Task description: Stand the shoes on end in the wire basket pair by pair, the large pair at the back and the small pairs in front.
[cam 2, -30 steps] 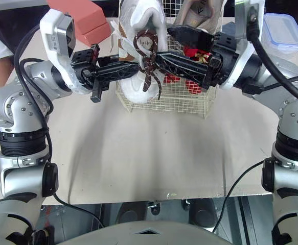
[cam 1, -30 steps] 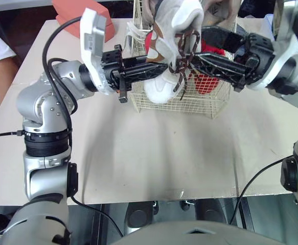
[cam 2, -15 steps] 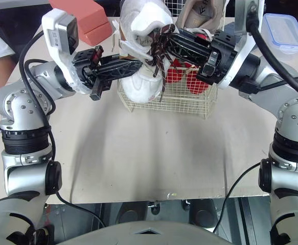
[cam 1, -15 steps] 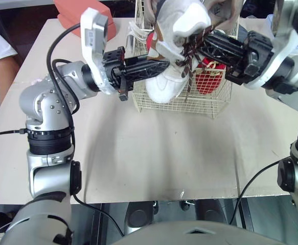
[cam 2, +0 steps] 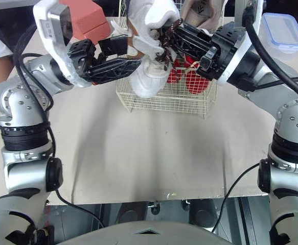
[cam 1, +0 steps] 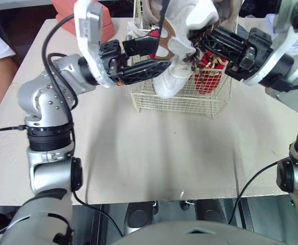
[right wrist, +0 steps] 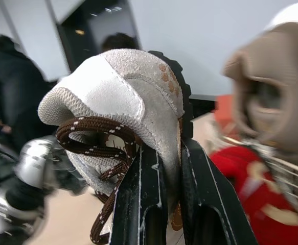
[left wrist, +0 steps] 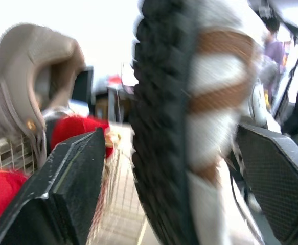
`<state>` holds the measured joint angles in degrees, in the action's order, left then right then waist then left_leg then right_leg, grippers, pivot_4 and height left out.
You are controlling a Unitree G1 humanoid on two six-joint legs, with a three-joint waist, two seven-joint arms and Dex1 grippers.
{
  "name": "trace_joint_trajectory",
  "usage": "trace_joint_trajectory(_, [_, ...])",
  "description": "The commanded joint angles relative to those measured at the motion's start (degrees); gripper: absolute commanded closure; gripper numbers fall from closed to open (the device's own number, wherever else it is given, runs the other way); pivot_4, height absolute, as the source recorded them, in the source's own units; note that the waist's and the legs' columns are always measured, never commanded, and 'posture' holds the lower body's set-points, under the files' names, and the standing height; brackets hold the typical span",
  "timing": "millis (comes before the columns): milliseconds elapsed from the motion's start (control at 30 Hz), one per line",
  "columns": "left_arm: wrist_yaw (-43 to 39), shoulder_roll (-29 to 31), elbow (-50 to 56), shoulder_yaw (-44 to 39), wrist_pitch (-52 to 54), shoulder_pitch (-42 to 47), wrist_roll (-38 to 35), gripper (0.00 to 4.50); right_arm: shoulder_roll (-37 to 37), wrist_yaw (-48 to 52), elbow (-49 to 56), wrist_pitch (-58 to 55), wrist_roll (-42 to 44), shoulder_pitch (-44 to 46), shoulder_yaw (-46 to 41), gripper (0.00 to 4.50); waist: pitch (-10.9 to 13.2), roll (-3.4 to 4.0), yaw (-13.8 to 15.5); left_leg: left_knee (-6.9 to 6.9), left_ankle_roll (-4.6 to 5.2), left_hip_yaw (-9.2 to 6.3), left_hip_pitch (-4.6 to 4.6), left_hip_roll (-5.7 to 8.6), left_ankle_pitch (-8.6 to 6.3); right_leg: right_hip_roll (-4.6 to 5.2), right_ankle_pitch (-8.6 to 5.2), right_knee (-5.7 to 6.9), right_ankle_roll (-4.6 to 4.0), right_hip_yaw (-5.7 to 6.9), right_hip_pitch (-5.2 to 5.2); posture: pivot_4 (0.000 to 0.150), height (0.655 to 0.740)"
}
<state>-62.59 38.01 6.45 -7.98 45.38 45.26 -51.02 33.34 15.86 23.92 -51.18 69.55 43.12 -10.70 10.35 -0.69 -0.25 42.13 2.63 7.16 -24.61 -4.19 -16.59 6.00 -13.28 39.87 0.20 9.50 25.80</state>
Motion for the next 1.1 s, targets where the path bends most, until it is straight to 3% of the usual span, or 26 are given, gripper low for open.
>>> trace_joint_trajectory(33, [-2.39,4.23,4.36,-0.35,0.29,-1.22,0.46,0.08,3.92,0.35,3.54,3.26,-6.51,-0.80,-2.20,4.50,0.00,0.00,-0.03,0.00,0.00,0.00,0.00,0.00,0.00,0.00,0.00,0.00,0.00,0.00,0.01,0.150,0.6860])
trace_joint_trajectory(233, [-2.33,8.89,9.09,1.94,-0.08,-2.75,3.44,0.08,8.34,-0.42,9.23,4.27,-15.51,-5.17,-0.08,4.50,0.00,0.00,0.06,-0.02,0.00,-0.04,-0.03,-0.01,0.00,0.01,-0.01,-0.02,0.01,0.00,0.03,0.150,0.6860])
trace_joint_trajectory(567, [0.82,10.16,12.14,3.37,2.91,-1.88,4.21,0.08,8.33,0.99,14.13,8.49,-27.33,-18.48,2.41,4.50,0.00,0.00,0.27,0.00,-0.01,-0.05,-0.03,-0.01,0.00,0.01,-0.08,-0.01,0.13,-0.02,0.02,0.150,0.6860])
trace_joint_trajectory(767, [9.05,10.23,12.60,4.16,4.27,-1.86,9.03,0.08,3.23,-1.00,11.18,11.13,-32.65,-24.45,2.97,4.50,0.00,0.00,0.75,0.01,-0.01,-0.08,-0.02,-0.01,0.00,0.00,-0.13,-0.01,0.21,-0.01,0.02,0.150,0.6860])
trace_joint_trajectory(1100, [12.98,10.84,16.83,2.56,7.07,-4.16,8.07,0.08,0.54,1.92,9.46,14.64,-36.40,-28.33,2.91,4.50,-0.02,-0.03,1.00,0.06,-0.01,-0.10,-0.01,-0.01,0.00,0.00,-0.15,0.02,0.24,-0.01,0.00,0.150,0.6860])
